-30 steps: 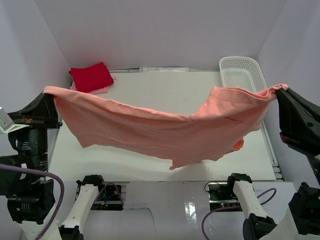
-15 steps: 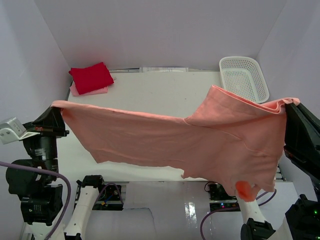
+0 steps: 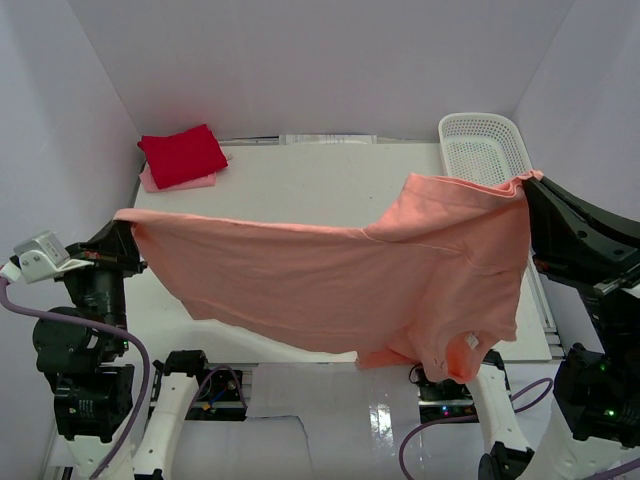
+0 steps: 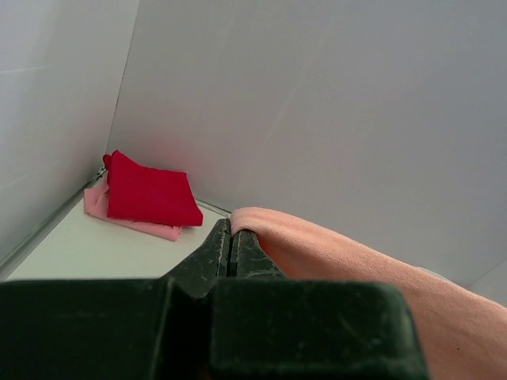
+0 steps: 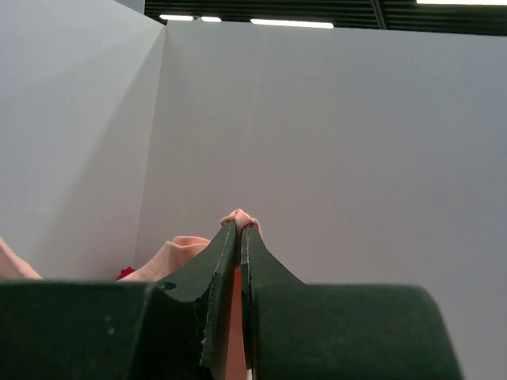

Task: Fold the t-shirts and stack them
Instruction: Flatten out the tshirt

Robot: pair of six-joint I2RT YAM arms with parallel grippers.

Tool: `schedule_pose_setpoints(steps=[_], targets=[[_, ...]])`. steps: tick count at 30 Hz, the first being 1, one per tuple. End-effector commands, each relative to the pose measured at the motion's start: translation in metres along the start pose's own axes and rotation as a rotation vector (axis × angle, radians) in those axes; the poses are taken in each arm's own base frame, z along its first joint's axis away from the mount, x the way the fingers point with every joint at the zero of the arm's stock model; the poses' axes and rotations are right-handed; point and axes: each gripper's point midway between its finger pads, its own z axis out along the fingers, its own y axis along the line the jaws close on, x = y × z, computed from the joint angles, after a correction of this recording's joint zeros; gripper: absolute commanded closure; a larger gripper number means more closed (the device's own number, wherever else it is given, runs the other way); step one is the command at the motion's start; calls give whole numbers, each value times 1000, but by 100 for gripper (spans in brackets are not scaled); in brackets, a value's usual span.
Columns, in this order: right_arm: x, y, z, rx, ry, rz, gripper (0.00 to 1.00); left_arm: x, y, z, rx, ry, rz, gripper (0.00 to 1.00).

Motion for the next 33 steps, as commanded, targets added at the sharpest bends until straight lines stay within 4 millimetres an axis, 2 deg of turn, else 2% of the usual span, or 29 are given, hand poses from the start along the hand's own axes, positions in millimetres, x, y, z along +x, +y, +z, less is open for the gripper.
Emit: schedule_pose_setpoints(steps=[1,4,10,18,22,25,28,33], targets=[[-9,3,2,-20,-46,-26,92,4,4,5,-23,1,-12,100],[-5,2,3,-24,-36,-20,92,5,3,5,-21,2,-12,100],[-14,6,4,-34,-48,-28,92,0,2,3,-16,-7,-17,100],[-47,24,-1,-61,-107,-54,92,-23,-4,-3,0,-53,-15,100],[-76,36,-8,-59,-159,-107,92,-54,-11,-13,15,-117,-17,100],[-88,44,-15,-55,-174,-117,92,-67,-12,-19,9,-141,-19,100],[-103,53,-20,-60,-203,-137,92,-73,-12,-23,9,-149,-22,100],[-105,54,-21,-62,-207,-135,92,-74,-8,-26,-10,-154,-26,100]])
